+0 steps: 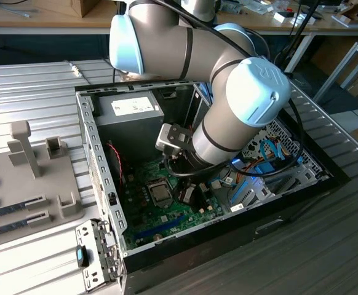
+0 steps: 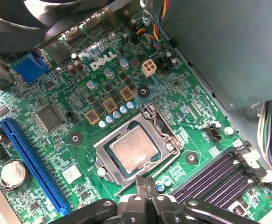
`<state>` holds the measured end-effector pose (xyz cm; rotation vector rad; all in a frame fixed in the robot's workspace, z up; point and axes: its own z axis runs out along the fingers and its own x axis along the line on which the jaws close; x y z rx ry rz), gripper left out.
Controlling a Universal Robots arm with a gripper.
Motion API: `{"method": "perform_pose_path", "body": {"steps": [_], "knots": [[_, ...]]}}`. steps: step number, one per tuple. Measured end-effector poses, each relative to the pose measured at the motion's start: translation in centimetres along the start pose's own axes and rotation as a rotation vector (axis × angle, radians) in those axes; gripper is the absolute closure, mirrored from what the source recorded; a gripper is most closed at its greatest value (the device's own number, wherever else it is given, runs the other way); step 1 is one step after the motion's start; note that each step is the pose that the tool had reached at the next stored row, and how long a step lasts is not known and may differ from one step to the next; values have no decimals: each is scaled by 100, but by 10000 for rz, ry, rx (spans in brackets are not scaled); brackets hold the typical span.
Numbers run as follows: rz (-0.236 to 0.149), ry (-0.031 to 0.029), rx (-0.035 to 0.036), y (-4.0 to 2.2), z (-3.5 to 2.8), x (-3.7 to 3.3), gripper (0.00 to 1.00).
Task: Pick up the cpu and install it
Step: 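Install the second cpu locking lever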
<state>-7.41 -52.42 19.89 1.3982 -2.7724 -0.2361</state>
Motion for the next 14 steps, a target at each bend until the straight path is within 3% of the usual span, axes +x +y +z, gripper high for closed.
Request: {"method": "perform_pose_path", "body": {"steps": [7,9,11,14], "knots": [[-1,-1,-2,13,-89,-4,89],[0,-1,-1,21,-143,-6,89],[-1,-1,-1,34,-239,-13,89],[0,0,-3,34,-245,-14,89]]}}
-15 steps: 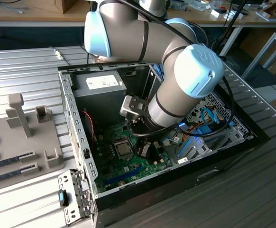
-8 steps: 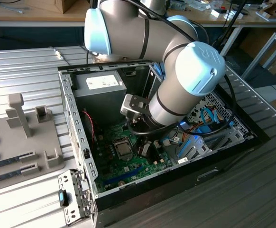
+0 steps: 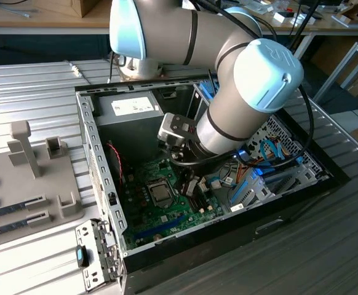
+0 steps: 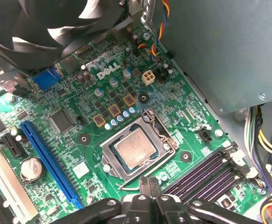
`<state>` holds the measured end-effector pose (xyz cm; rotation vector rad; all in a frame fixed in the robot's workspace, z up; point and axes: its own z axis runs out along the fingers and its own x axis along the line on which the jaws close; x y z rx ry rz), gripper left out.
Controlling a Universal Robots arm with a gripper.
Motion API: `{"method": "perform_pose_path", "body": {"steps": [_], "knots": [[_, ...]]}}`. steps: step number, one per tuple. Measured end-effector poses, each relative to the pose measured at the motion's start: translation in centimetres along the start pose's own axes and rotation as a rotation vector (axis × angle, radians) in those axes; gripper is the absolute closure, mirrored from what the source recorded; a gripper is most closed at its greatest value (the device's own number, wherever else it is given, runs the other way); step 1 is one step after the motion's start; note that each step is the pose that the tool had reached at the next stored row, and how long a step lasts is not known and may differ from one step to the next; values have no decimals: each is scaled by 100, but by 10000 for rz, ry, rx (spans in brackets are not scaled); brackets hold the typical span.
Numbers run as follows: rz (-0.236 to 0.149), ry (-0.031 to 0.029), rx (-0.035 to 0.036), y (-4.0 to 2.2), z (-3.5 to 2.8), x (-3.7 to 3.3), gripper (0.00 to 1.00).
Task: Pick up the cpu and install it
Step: 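Install the second cpu locking lever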
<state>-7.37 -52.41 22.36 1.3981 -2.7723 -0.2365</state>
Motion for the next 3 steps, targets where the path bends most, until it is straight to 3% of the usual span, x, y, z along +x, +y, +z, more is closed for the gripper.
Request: {"method": "perform_pose_path", "body": {"steps": [3], "knots": [[0,0,0,0,0,0,89]]}}
